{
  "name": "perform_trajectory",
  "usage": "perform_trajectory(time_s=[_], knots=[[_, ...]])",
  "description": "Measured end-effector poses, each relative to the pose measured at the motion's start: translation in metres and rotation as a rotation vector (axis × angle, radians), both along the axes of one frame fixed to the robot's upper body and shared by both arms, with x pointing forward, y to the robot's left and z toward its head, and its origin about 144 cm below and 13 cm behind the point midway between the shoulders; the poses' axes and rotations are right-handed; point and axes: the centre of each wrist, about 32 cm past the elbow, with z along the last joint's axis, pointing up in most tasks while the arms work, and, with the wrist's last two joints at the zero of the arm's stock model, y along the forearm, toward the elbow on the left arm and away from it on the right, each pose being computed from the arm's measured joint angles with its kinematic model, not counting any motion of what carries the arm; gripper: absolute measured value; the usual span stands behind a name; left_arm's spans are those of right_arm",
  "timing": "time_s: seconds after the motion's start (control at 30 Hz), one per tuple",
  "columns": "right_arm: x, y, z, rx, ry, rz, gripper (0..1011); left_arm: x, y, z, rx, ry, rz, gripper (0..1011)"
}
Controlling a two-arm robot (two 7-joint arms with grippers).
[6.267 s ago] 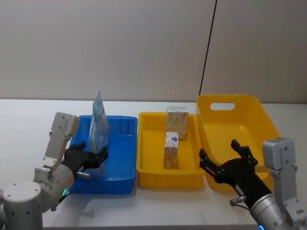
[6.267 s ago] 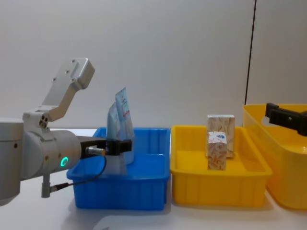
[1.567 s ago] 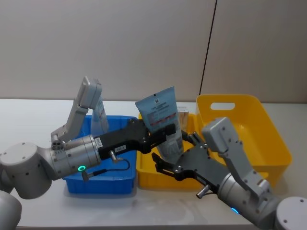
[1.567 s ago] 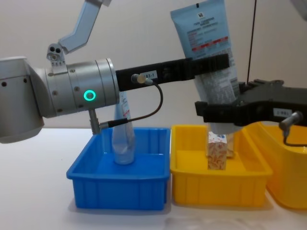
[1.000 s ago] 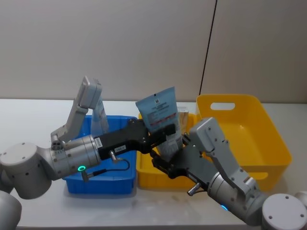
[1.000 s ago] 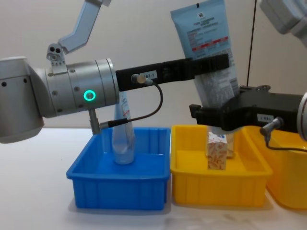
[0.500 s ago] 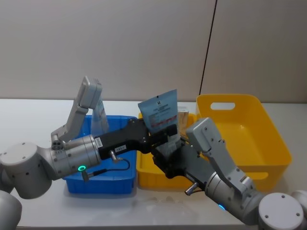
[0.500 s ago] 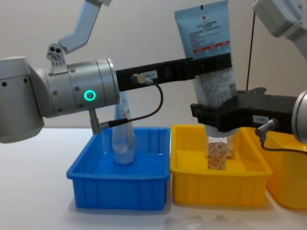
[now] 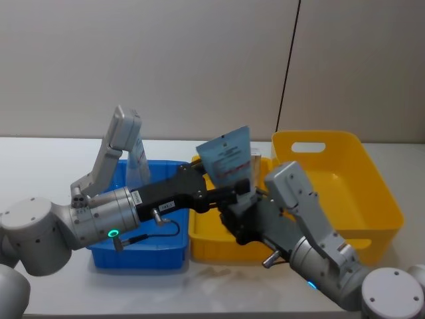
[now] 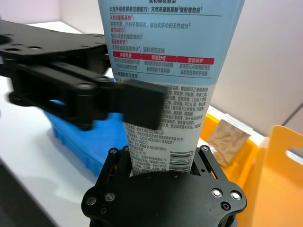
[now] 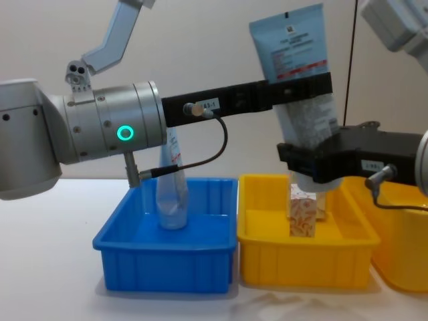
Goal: Bimanual collaborative sorting of washing and personal care products
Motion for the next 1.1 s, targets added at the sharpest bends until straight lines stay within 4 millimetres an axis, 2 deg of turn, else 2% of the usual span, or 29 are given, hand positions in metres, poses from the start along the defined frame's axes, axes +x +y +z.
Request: perform_trajectory(time_s=[0.07,0.2,1.1], knots=[[0.0,-0.002,0.0,0.0,-0.004,-0.016,433,0.0,0.0,0.0,0.0,0.0,0.0,935],[0.001,-0.008,0.0,-0.003,-0.02,-0.066,421,0.0,0.0,0.0,0.0,0.0,0.0,1001],[0.016,-0.061,0.007,0.059,-0.09,-0.467,373,0.0,0.0,0.0,0.0,0.0,0.0,1001]])
